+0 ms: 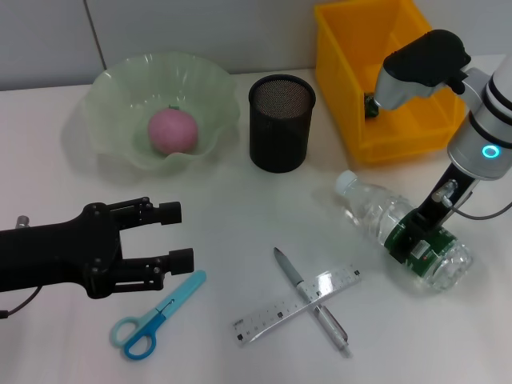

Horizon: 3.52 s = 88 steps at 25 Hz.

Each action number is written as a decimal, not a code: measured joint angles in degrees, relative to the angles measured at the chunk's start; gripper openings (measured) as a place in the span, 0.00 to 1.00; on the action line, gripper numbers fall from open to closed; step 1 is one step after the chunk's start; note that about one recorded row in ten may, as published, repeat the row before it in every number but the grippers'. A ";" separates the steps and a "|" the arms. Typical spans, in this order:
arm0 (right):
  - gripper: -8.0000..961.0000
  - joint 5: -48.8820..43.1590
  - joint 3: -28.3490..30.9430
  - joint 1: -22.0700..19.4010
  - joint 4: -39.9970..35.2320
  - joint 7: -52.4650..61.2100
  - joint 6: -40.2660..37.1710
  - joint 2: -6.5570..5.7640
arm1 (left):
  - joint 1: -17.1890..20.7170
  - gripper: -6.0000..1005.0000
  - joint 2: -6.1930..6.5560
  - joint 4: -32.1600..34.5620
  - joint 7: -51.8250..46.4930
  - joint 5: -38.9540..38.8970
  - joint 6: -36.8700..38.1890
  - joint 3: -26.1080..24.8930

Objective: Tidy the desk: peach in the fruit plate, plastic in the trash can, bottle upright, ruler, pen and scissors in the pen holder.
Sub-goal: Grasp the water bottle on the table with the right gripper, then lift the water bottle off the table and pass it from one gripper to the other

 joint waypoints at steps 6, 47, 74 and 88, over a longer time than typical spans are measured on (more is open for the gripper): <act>0.81 0.14 -0.61 0.21 1.47 -0.18 1.43 0.00 | 0.16 0.80 -0.04 0.00 0.00 -0.24 0.12 0.00; 0.80 -0.08 -4.04 1.53 4.30 -0.69 3.98 0.00 | -0.18 0.80 -0.06 0.00 -0.05 -0.18 0.18 -0.78; 0.80 13.41 1.77 -3.45 -16.12 -6.33 -5.10 -0.43 | -0.64 0.80 -2.04 -0.48 -0.66 -0.28 -0.34 -7.34; 0.80 39.36 7.27 -11.87 -18.50 -27.22 0.67 -0.13 | -0.94 0.79 -5.23 -3.20 -2.50 -3.46 1.47 -18.75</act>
